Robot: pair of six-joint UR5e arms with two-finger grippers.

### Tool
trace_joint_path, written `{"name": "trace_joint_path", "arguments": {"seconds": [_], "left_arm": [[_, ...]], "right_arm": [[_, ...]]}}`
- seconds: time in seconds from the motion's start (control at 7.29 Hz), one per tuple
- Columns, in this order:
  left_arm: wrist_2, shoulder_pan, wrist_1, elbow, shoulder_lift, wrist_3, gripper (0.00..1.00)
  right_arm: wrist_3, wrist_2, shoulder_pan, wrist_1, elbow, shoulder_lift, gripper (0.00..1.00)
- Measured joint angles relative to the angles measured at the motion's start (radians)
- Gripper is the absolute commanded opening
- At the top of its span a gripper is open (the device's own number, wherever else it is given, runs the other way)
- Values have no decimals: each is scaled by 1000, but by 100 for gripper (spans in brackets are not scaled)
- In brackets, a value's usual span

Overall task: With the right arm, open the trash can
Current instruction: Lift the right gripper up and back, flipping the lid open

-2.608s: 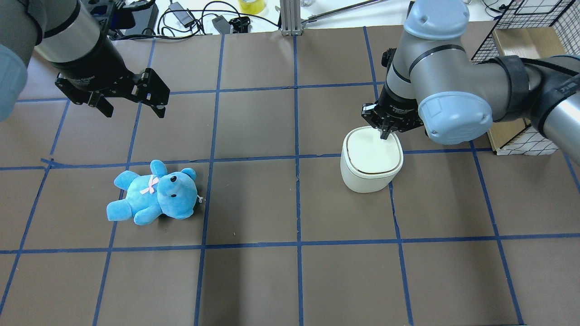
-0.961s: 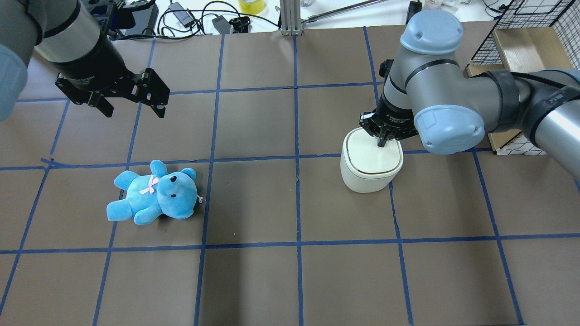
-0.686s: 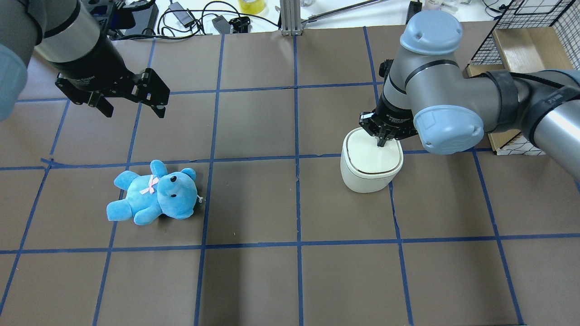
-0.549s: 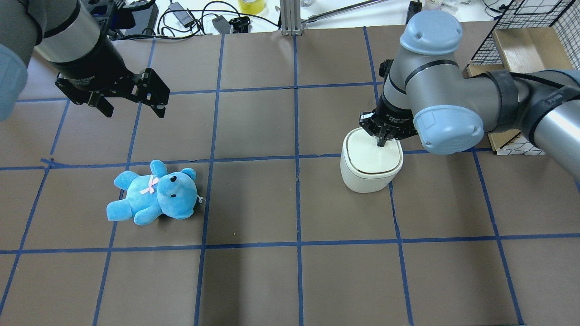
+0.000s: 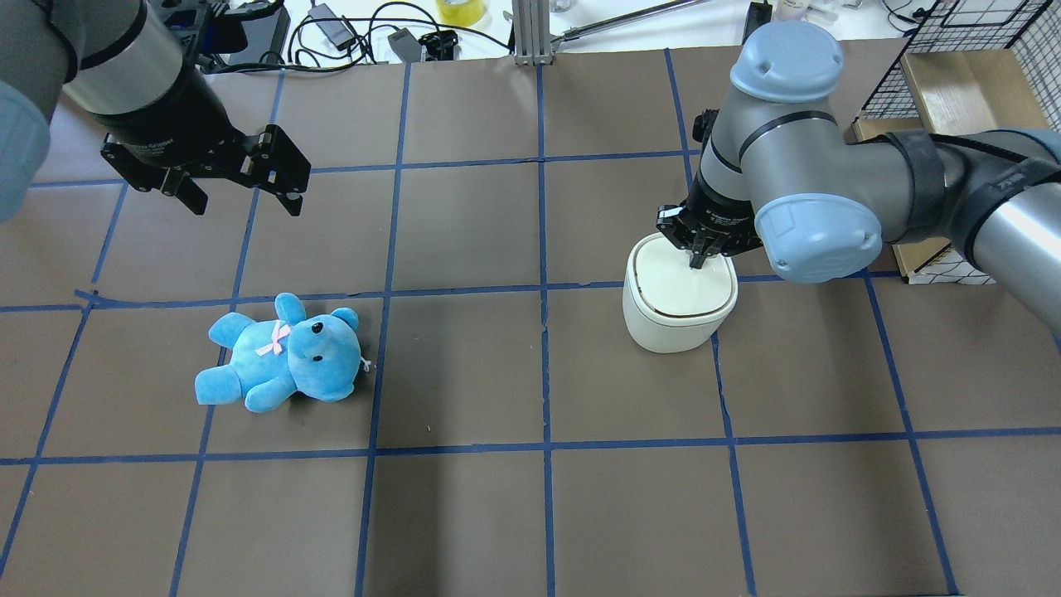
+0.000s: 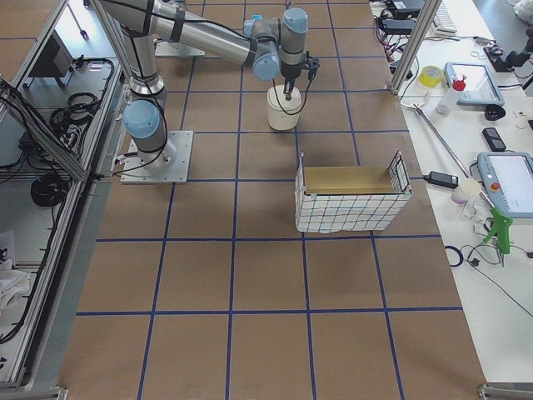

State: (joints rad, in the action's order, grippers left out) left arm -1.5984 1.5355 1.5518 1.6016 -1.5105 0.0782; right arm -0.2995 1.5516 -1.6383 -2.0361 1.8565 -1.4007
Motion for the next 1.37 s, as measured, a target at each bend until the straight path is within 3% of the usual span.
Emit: {"name": "trace_joint_path", "arguments": {"seconds": [0.41,1.1,1.24,1.37], "left_arm": [[0,0,1,0,0,0,100],[0,0,1,0,0,0,100],[0,0,1,0,0,0,100],[0,0,1,0,0,1,100]], "right_arm": [[-3,30,2,6,-5,-12,0],[-4,59,2,358,-196,-64,0],[-4,61,2,425,-237,-74,18],[-4,63,2,466,-269,-81,56]]}}
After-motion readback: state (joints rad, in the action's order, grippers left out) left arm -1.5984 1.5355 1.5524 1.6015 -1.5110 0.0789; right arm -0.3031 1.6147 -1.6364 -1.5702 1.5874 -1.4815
